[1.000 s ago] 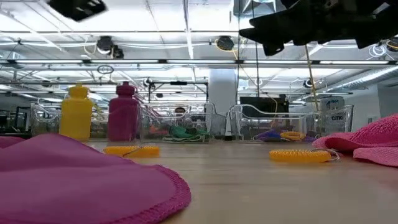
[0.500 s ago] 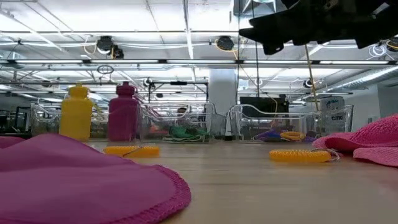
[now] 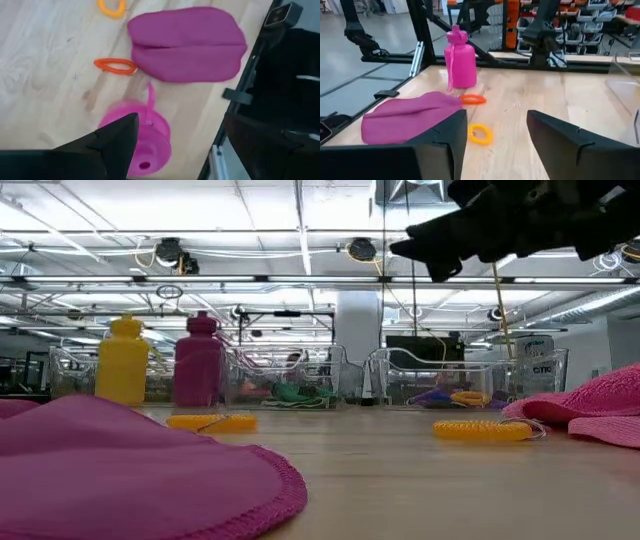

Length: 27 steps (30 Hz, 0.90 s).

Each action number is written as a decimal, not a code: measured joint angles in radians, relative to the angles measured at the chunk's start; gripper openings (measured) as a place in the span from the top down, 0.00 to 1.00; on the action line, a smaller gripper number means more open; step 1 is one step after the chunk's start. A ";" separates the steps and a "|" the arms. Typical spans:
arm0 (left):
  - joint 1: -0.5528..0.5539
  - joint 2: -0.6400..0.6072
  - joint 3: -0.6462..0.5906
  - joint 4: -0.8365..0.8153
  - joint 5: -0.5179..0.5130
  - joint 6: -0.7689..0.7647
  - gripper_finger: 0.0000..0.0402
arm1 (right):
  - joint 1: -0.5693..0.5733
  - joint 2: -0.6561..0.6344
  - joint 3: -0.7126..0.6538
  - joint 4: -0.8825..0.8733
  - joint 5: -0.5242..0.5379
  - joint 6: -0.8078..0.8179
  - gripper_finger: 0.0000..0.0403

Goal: Pick & Place Sports Items
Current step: Put the pink water bottle into the left transparent bin

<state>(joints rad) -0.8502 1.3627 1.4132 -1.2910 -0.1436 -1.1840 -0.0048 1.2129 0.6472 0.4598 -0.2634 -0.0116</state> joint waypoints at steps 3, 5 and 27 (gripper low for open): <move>-0.016 0.008 0.000 -0.022 0.002 0.032 0.38 | 0.000 0.000 0.000 -0.002 0.000 0.000 0.64; -0.017 0.012 0.000 -0.028 0.002 0.085 0.38 | 0.000 0.000 0.000 -0.004 0.000 0.000 0.64; -0.028 0.012 -0.049 -0.102 0.020 0.224 0.38 | 0.000 0.000 0.000 -0.026 -0.001 0.034 0.64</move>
<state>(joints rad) -0.8785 1.3750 1.3643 -1.3930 -0.1234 -0.9603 -0.0044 1.2129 0.6471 0.4343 -0.2646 0.0223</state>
